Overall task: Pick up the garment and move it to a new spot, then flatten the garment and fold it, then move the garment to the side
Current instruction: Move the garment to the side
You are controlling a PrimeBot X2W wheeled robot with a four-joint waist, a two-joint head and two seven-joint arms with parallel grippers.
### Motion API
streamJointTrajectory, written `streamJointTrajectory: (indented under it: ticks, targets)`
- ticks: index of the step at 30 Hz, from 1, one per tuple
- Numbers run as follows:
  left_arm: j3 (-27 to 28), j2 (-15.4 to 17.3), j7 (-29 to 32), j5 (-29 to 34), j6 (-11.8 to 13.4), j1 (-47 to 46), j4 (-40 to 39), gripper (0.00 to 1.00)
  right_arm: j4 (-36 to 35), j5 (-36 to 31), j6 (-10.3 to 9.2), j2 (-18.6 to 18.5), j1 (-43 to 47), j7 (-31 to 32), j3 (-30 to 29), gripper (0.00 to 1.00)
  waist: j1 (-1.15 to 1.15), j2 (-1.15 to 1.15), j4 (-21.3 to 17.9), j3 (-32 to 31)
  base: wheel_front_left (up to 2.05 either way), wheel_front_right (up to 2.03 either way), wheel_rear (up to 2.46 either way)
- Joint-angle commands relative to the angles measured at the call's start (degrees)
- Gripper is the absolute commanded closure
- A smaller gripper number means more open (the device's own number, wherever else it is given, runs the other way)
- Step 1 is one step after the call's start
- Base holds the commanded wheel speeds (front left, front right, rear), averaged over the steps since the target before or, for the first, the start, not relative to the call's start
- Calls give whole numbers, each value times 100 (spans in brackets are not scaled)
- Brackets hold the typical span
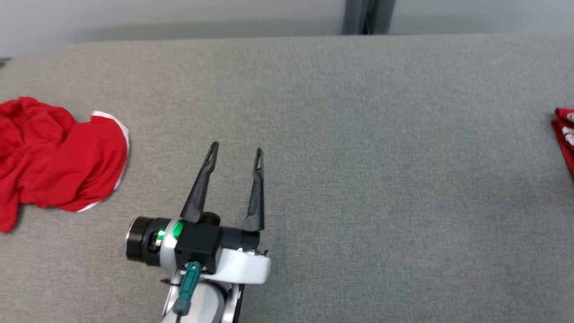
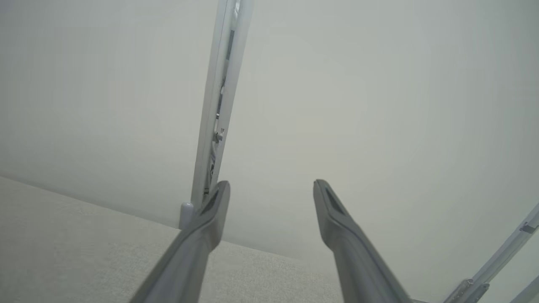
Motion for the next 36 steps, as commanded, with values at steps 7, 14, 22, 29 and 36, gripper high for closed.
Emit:
streamJointTrajectory:
  ticks: [7,14,22,29,36]
  targets:
    - [568,15,-4,33,-220,583,-166,0,-1190,-719,-1,1376,1422,0,-912,0,0,0,292,-568,0,0,0]
    - [908,1,-4,56,-396,982,-166,0,-1660,-1232,-1,2268,2183,0,-1074,0,0,0,331,-769,0,0,0]
    - [902,0,-4,-95,-332,1192,-162,0,-1748,-1505,-1,2692,2502,0,-1041,0,0,0,391,-819,0,0,0]
    - [828,0,-4,-67,-379,1166,-168,0,-1789,-1593,-1,2820,2519,0,-986,0,0,0,376,-835,0,0,0]
    - [814,-1,-4,-118,-372,1074,-154,0,-1771,-1618,-1,2798,2455,0,-986,0,0,0,365,-785,0,0,0]
